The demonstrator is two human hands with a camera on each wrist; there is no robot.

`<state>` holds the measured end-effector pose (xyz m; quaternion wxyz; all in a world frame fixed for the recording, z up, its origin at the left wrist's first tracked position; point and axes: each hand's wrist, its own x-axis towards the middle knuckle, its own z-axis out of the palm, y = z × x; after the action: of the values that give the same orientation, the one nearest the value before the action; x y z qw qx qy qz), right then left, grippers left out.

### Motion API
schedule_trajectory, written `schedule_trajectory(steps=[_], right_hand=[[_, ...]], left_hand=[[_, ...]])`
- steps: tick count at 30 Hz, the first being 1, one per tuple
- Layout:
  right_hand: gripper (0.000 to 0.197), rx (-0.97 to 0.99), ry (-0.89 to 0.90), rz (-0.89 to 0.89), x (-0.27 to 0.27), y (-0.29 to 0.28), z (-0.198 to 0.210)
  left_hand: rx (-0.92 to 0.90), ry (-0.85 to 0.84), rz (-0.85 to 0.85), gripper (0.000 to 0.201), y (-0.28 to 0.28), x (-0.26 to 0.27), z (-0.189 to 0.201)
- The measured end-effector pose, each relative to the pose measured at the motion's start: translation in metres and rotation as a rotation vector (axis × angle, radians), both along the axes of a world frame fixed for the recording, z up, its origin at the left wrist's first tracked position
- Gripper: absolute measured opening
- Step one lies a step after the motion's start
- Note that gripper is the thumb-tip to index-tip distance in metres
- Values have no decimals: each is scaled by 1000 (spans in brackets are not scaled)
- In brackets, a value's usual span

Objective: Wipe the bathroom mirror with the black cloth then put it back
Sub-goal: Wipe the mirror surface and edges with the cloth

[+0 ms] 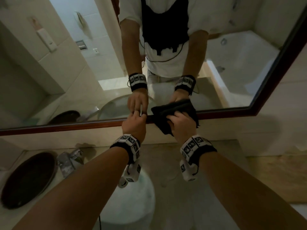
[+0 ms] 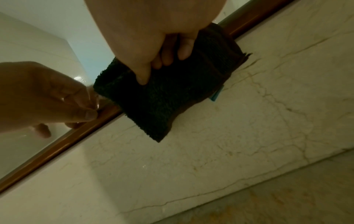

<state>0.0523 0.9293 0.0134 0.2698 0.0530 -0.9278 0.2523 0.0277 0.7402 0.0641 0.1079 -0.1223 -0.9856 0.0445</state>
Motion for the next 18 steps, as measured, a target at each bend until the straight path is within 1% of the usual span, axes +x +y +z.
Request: schedule_trajectory(steps=[3, 5, 7, 9, 12, 14, 18], right_hand=[[12, -38, -27, -10, 3, 17, -1], [16, -38, -64, -43, 7, 37, 1], [16, -43, -87, -79, 14, 59, 5], [13, -51, -96, -111, 18, 80, 8], [17, -36, -187, -178, 22, 115, 9], [19, -53, -231, -230, 25, 138, 7], [18, -86, -191, -317, 34, 174, 6]], left_hand=[[-25, -35, 21, 15, 9, 2, 5], [-30, -22, -27, 9, 22, 7, 4], [-41, 4, -102, 4, 41, 11, 0], [-32, 45, -191, 7, 62, 11, -4], [-20, 46, -318, 10, 95, 12, -5], [-12, 24, -327, 13, 107, 14, -6], [13, 24, -326, 18, 114, 10, -7]])
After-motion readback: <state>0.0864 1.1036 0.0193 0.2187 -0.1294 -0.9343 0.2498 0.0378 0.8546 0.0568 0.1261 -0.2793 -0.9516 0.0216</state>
